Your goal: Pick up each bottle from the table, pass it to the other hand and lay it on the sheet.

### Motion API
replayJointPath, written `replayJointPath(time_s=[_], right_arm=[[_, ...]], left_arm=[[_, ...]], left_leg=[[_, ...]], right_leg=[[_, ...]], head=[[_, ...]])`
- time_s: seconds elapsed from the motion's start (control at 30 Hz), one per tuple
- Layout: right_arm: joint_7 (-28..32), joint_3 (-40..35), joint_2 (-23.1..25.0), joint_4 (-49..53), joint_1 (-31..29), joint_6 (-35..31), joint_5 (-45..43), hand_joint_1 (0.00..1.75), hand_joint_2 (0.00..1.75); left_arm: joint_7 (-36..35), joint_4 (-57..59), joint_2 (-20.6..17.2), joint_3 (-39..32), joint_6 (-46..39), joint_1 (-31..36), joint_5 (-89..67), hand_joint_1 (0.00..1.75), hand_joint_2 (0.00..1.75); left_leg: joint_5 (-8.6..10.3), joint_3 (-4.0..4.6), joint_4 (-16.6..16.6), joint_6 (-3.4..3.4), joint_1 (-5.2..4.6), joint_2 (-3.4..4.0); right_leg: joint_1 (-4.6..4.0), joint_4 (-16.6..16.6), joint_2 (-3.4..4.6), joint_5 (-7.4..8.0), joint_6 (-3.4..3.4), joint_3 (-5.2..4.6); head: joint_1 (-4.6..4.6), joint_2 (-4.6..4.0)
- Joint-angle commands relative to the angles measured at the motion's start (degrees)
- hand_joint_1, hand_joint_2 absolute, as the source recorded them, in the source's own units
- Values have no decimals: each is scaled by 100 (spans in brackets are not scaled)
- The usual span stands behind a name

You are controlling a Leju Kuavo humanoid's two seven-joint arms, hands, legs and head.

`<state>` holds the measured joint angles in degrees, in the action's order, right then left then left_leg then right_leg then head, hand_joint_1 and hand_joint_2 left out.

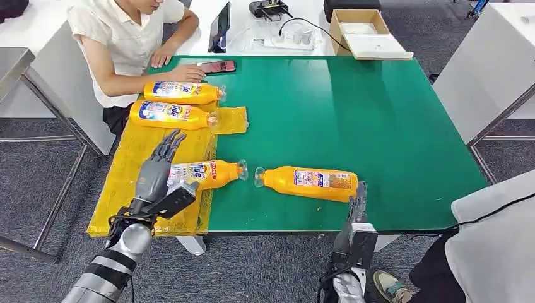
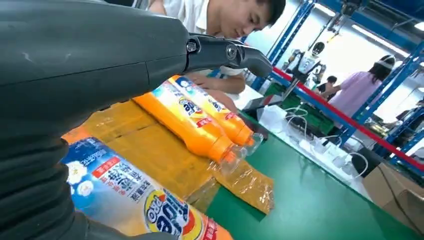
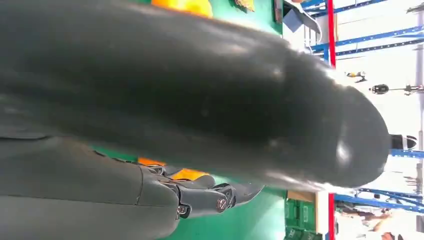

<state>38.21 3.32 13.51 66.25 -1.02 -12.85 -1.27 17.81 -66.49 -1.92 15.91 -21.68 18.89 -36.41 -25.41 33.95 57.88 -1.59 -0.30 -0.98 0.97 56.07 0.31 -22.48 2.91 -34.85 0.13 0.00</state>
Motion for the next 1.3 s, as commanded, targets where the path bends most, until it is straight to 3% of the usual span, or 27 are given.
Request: replayJointPath(time_s=[0.03, 0.17, 0.37, 0.53, 0.7, 0.87, 1.1, 1.3], right_arm=[[179, -987, -978, 47, -75, -1454, 1873, 0, 175], [-193, -881, -1583, -503, -553, -2299, 3646, 0, 175], [-625, -1134, -1815, -829, -990, -2461, 4763, 0, 175], [-953, -1435, -1833, -953, -1056, -2343, 4923, 0, 175], [-1791, -1580, -2045, -1905, -1570, -1540, 5177, 0, 175], [-1864, -1561, -1999, -2176, -1750, -1354, 5124, 0, 175], [-2181, -1595, -1855, -3324, -2483, -674, 4987, 0, 175], [-2457, -1720, -1840, -3791, -2784, -556, 5156, 0, 175]], left_arm=[[547, -1209, 214, -49, -165, -564, 1212, 0, 175], [746, -1985, 586, -40, -398, -1084, 2282, 0, 175], [808, -2019, 574, 165, -605, -1167, 2387, 0, 175], [814, -1879, 616, 217, -588, -1165, 2493, 0, 175], [760, -1928, 649, 242, -510, -1286, 2448, 0, 175], [733, -1874, 671, 266, -481, -1259, 2449, 0, 175], [558, -1539, 671, 501, -200, -1025, 2450, 0, 175], [425, -1391, 690, 576, -45, -883, 2548, 0, 175]], left_leg=[[-9, -10, 0, 6, 4, 9], [-14, -18, 1, 2, 3, 15], [-13, -12, 1, 5, -2, 21], [-13, -15, 1, 9, 1, 14], [-8, -9, -1, 2, 3, 13], [-5, -4, 1, 2, 1, 6], [-12, -20, 0, 10, 2, 18], [-4, -8, 1, 3, 0, 5]], right_leg=[[-5, -3, 1, -7, -7, 11], [-5, -10, 3, -7, -5, 21], [-2, -14, 11, -1, -9, 17], [-7, -12, 6, -4, -12, 18], [-5, -13, 9, 1, -3, 12], [-3, -11, 2, 1, -3, 10], [-6, -10, 12, -2, -14, 23], [-3, -10, 3, 1, -5, 12]], head=[[-2, 0], [-2, -2], [0, -2], [-2, -2], [-2, -2], [-2, -2], [-2, 0], [-2, 0]])
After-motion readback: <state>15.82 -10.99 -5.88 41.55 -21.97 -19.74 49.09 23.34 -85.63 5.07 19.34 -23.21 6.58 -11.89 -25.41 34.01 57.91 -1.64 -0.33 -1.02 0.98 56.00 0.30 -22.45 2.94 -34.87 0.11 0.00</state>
